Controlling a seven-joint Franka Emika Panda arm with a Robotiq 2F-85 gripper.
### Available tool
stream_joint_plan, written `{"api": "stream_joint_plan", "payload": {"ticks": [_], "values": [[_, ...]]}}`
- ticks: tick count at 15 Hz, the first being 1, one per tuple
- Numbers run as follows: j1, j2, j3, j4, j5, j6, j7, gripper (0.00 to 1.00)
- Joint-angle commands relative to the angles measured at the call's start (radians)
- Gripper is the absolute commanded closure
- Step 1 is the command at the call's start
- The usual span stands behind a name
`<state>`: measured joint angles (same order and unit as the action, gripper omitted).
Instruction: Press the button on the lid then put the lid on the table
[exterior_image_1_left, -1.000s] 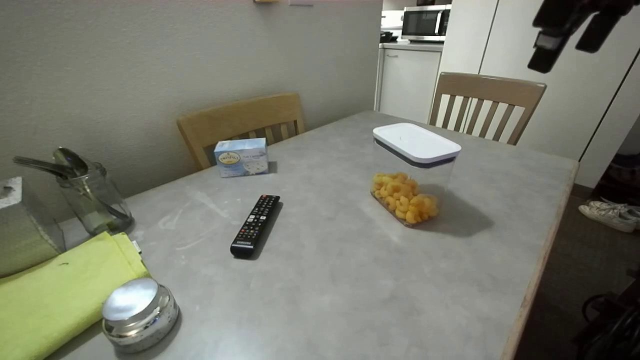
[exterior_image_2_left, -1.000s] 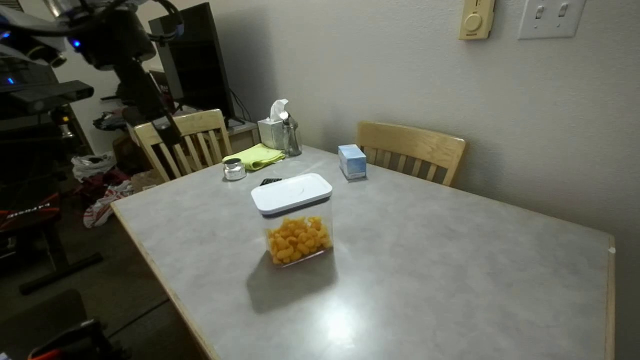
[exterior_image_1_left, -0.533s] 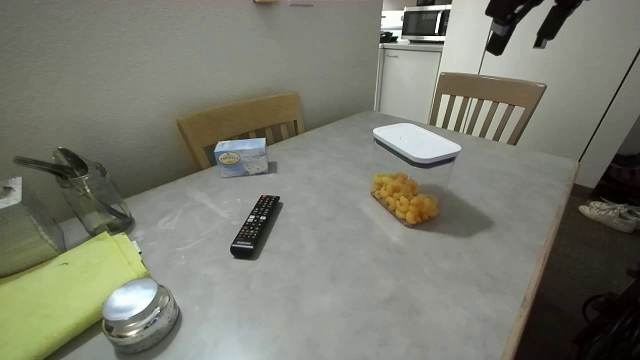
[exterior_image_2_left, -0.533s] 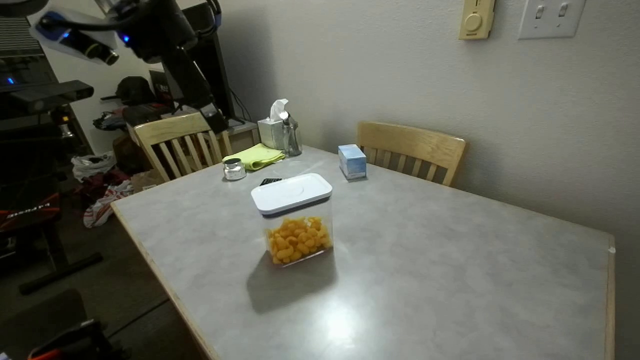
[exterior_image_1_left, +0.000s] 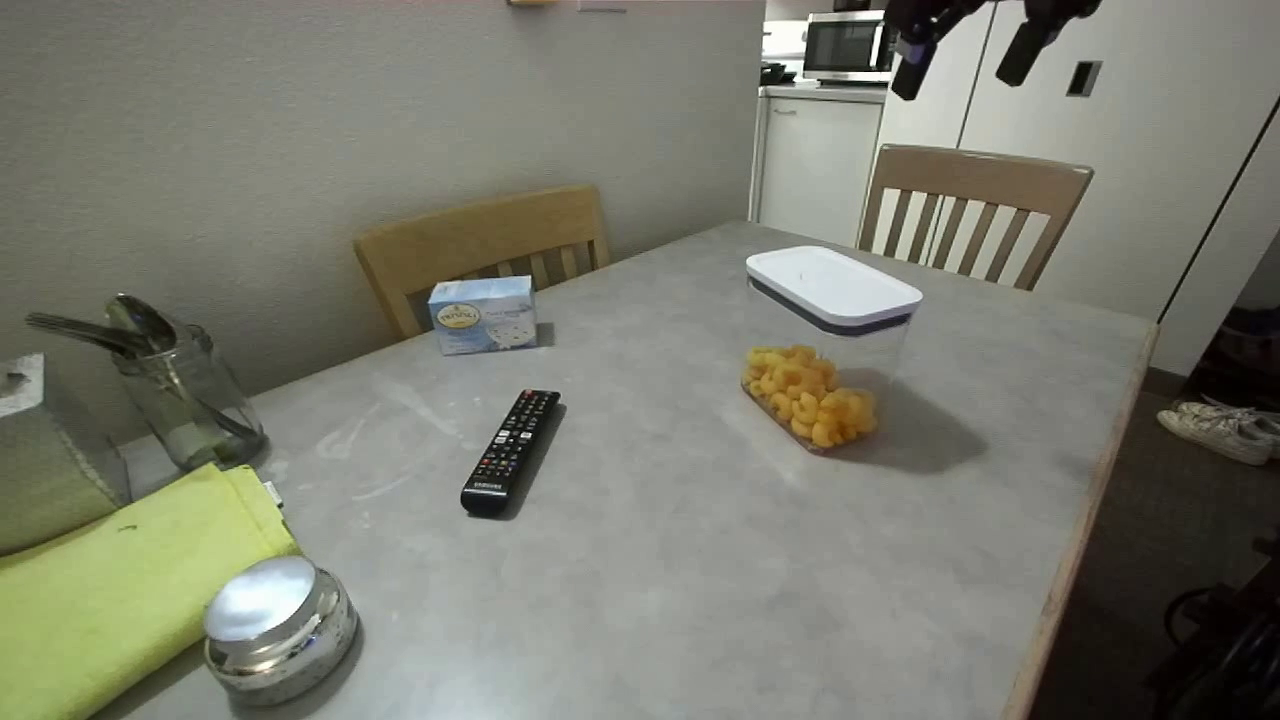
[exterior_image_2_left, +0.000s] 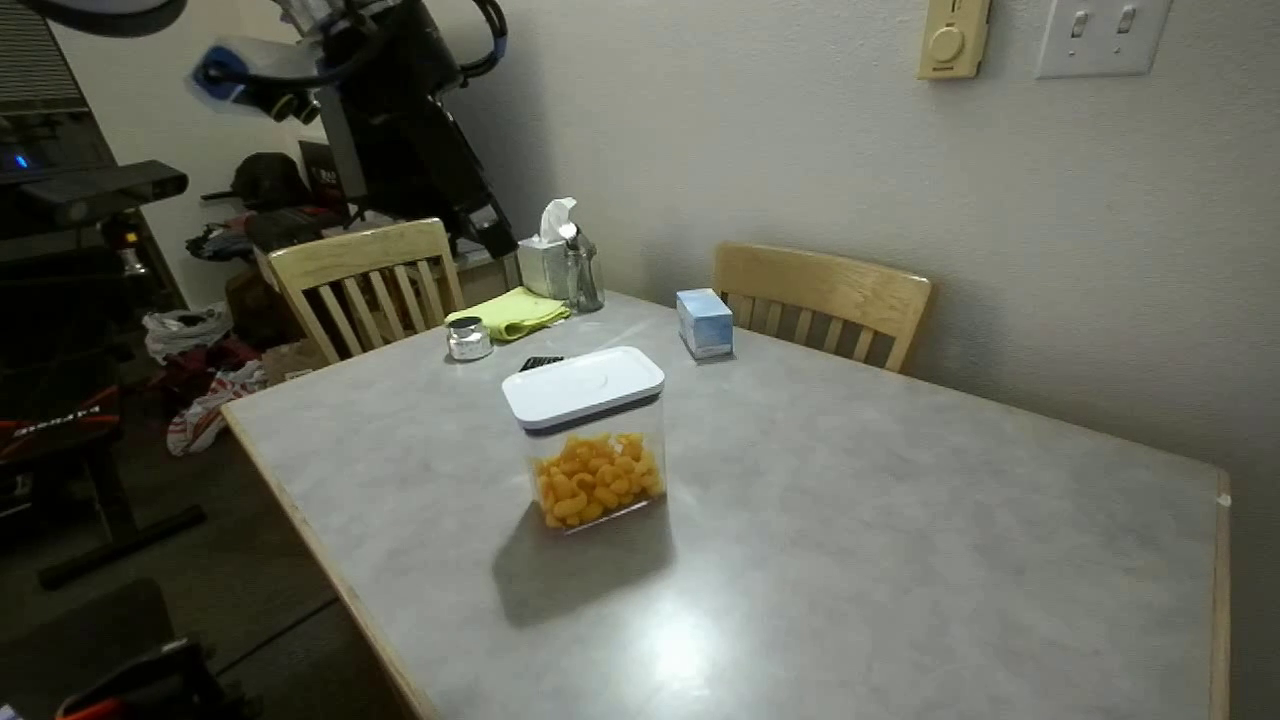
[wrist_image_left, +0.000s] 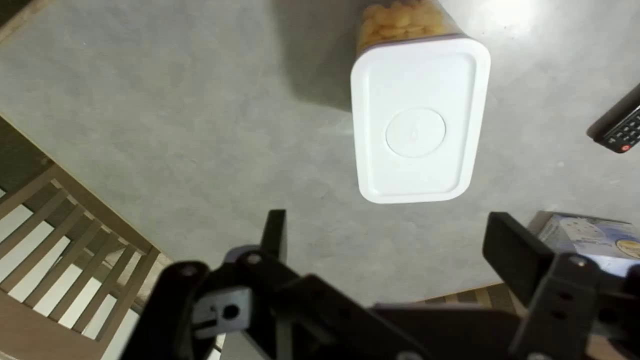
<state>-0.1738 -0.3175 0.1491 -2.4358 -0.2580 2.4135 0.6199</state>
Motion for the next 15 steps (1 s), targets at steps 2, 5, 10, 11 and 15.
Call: {"api": "stream_joint_plan", "payload": {"ticks": [2, 5, 10, 11, 15], "values": [[0.032, 0.112, -0.046, 0.099, 0.012, 0.039, -0.089, 0.0], [0.035, 0.087, -0.047, 0.08, -0.003, 0.026, -0.057, 0.0], [0.045, 0.113, -0.06, 0.116, 0.025, 0.021, -0.087, 0.0], [0.055, 0.127, -0.072, 0.136, 0.065, -0.011, -0.122, 0.0], [0.073, 0.161, -0.108, 0.183, 0.182, -0.117, -0.2, 0.0]]}}
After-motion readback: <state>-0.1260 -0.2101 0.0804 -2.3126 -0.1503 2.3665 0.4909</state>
